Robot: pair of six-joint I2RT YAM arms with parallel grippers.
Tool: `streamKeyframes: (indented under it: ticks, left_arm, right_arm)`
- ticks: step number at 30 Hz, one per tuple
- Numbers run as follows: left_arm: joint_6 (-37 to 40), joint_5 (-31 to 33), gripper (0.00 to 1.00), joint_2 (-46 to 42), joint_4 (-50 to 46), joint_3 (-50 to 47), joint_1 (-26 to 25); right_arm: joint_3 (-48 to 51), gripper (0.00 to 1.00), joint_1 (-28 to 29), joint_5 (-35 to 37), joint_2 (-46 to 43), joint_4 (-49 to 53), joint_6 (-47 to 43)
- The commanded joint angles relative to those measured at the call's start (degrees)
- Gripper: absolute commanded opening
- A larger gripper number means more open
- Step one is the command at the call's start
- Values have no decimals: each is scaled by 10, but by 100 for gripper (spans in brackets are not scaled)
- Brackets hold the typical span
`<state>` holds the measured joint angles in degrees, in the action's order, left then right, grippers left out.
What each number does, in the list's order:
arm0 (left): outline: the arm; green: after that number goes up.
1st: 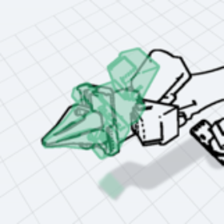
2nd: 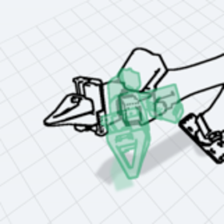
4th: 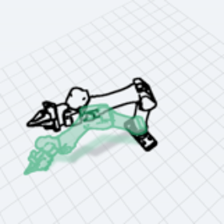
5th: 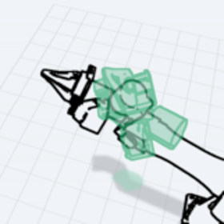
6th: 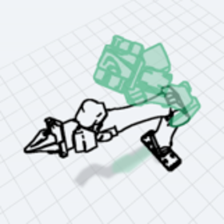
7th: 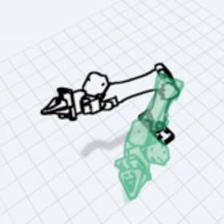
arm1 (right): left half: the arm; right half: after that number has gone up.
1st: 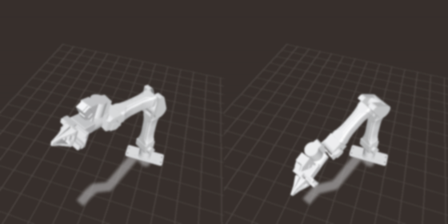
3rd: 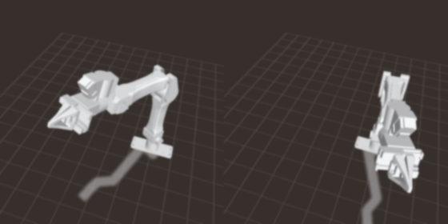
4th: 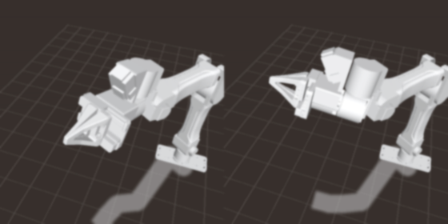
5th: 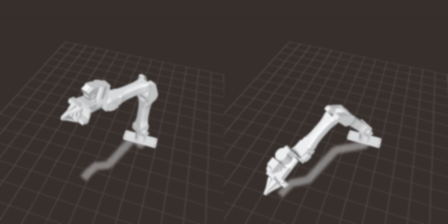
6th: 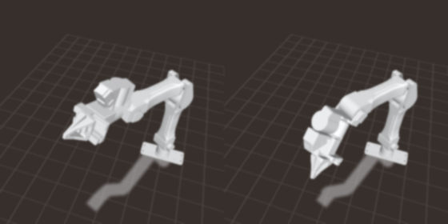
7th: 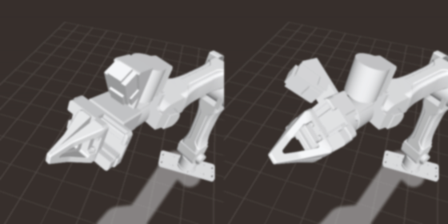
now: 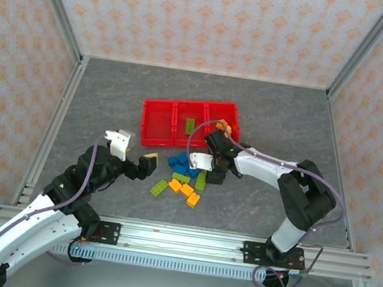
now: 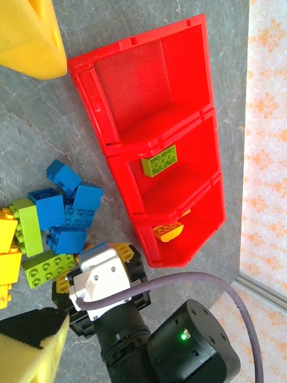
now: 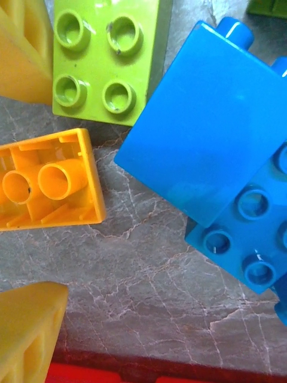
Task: Sort the legos into containers by color
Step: Pick up the lego from the center of the table.
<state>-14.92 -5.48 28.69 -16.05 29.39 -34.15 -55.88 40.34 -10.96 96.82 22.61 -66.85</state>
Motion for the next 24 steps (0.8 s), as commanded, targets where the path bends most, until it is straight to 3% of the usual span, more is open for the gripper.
streamKeyframes:
  ticks: [1,5,20,24]
  left_arm:
    - [10,10,99,-11,-7,1,-6]
    - [10,13,99,-20,-7,1,-6]
    - [10,23,99,-30,-11,1,-14]
    - [9,27,99,-33,-13,2,-16]
  right_arm:
    - [17,73,-3,-2,-7,4,17]
    - [38,65,0,-28,-33,-5,25]
    - [50,61,2,13,-25,-24,11]
    - [45,52,2,9,-19,-16,3]
